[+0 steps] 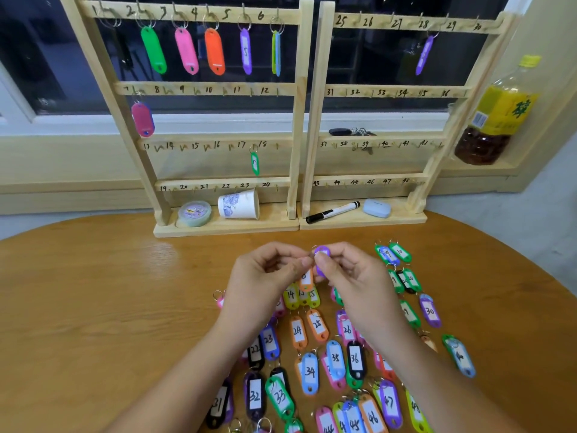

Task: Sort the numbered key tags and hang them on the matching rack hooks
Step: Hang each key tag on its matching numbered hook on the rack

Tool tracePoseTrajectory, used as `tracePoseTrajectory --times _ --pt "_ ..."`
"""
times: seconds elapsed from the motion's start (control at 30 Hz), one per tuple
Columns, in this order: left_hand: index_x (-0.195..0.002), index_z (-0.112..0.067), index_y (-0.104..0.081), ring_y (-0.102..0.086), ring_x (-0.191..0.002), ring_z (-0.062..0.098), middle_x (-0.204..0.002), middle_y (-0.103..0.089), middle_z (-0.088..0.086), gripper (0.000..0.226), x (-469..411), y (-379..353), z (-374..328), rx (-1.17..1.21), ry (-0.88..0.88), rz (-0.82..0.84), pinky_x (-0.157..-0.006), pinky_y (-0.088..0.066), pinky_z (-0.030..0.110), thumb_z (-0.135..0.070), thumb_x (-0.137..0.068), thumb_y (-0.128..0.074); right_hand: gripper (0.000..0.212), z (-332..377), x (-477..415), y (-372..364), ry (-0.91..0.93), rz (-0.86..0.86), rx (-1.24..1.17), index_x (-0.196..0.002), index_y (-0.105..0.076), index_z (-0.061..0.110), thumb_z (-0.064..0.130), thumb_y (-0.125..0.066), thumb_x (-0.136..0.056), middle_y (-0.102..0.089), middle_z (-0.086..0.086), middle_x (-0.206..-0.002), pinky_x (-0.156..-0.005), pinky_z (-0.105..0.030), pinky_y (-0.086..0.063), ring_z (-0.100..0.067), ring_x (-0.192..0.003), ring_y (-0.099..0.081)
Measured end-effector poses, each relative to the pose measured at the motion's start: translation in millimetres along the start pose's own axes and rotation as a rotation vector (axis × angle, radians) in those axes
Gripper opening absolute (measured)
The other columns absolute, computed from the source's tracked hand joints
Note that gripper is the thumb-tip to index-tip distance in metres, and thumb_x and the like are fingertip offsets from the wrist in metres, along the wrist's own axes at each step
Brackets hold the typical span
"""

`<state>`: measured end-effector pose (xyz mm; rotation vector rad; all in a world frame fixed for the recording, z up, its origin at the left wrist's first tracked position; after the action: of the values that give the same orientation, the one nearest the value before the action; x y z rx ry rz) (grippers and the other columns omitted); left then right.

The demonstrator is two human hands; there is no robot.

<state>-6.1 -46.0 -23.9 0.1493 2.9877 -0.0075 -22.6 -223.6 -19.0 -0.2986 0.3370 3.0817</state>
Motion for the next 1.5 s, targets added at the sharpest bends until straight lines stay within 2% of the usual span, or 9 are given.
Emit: tracePoseTrajectory --times 0.17,0.3,0.5,0.63,0.77,0.93,1.1,1.23,1.5 --pt "-0.099 -0.009 -0.081 -0.072 -0.081 0.016 -0.087 -0.079 0.011 0.008 -6 12 -9 0.026 -0.025 -0.035 -0.076 -0.058 0.022 -0.011 -0.091 -0.081 0.015 9 -5 -2 0.027 -0.037 0.001 -0.102 -0.078 0.022 0.028 -0.065 -0.105 -0.079 0.004 -0.092 -0.085 -0.023 -0.056 -0.009 -0.094 -0.074" --pt "-0.097 -0.007 -0.079 -0.070 -0.078 0.018 -0.084 -0.077 0.018 0.008 -17 43 -25 0.025 -0.050 -0.103 -0.076 -0.057 0.023 -0.009 -0.090 -0.082 0.011 29 -25 -25 0.065 0.006 -0.064 -0.102 -0.077 0.021 0.024 -0.067 -0.103 -0.077 -0.001 -0.085 -0.076 -0.020 -0.052 -0.010 -0.081 -0.070" --pt "-0.098 -0.005 -0.078 -0.067 -0.070 0.006 -0.081 -0.077 0.009 0.009 -39 106 -58 -0.036 -0.123 -0.263 -0.065 -0.047 0.012 -0.007 -0.090 -0.082 0.011 71 -72 -78 0.174 0.037 -0.116 -0.097 -0.075 0.018 0.020 -0.068 -0.104 -0.076 -0.004 -0.081 -0.071 -0.022 -0.051 -0.011 -0.075 -0.067" --pt "-0.103 -0.007 -0.077 -0.072 -0.078 0.016 -0.087 -0.078 0.012 0.012 -63 142 -81 -0.075 -0.181 -0.341 -0.078 -0.057 0.027 -0.010 -0.092 -0.082 0.012 95 -108 -108 0.209 0.008 -0.078 -0.095 -0.075 0.018 0.020 -0.068 -0.104 -0.075 0.001 -0.077 -0.076 -0.033 -0.055 -0.005 -0.069 -0.066" --pt "-0.107 -0.011 -0.071 -0.077 -0.087 0.026 -0.084 -0.080 0.010 0.019 -89 161 -105 -0.150 -0.257 -0.411 -0.094 -0.060 0.040 -0.017 -0.093 -0.082 0.017 117 -143 -133 0.248 -0.014 -0.006 -0.086 -0.074 0.022 0.025 -0.068 -0.102 -0.074 0.004 -0.073 -0.076 -0.050 -0.060 -0.020 -0.071 -0.068" --pt "-0.101 -0.014 -0.065 -0.073 -0.071 0.016 -0.075 -0.078 0.001 0.020 -116 167 -134 -0.244 -0.326 -0.515 -0.084 -0.060 0.042 -0.015 -0.091 -0.082 0.018 139 -169 -146 0.302 -0.067 0.101 -0.086 -0.073 0.023 0.027 -0.066 -0.102 -0.074 0.007 -0.072 -0.074 -0.037 -0.056 -0.011 -0.066 -0.067" --pt "-0.100 -0.018 -0.065 -0.074 -0.071 0.014 -0.075 -0.078 -0.005 0.019 -129 167 -145 -0.379 -0.353 -0.515 -0.078 -0.062 0.051 -0.021 -0.092 -0.082 0.016 150 -180 -150 0.328 -0.090 0.137 -0.088 -0.073 0.029 0.030 -0.065 -0.102 -0.075 0.009 -0.074 -0.071 -0.037 -0.056 -0.011 -0.066 -0.067" --pt "-0.098 -0.021 -0.064 -0.074 -0.070 0.011 -0.076 -0.078 -0.008 0.020 -132 167 -146 -0.419 -0.388 -0.551 -0.076 -0.062 0.049 -0.024 -0.091 -0.083 0.016 155 -182 -151 0.351 -0.100 0.135 -0.088 -0.071 0.028 0.028 -0.064 -0.102 -0.075 0.004 -0.075 -0.071 -0.042 -0.058 -0.019 -0.068 -0.068" --pt "-0.094 -0.020 -0.061 -0.072 -0.068 0.002 -0.071 -0.074 -0.009 0.020 -138 167 -140 -0.520 -0.279 -0.588 -0.073 -0.060 0.036 -0.017 -0.085 -0.079 0.020 169 -196 -165 0.323 -0.094 0.298 -0.081 -0.068 0.030 0.037 -0.058 -0.096 -0.074 0.004 -0.069 -0.062 -0.049 -0.062 -0.024 -0.057 -0.069"
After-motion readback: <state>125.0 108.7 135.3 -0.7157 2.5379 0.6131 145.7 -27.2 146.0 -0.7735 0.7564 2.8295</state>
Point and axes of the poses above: each hand's wrist, its own x-axis away from the middle knuckle, its own y-axis out of the back of the hand, z = x × y, the point moved 2 cm from there along -x, towards the middle knuckle
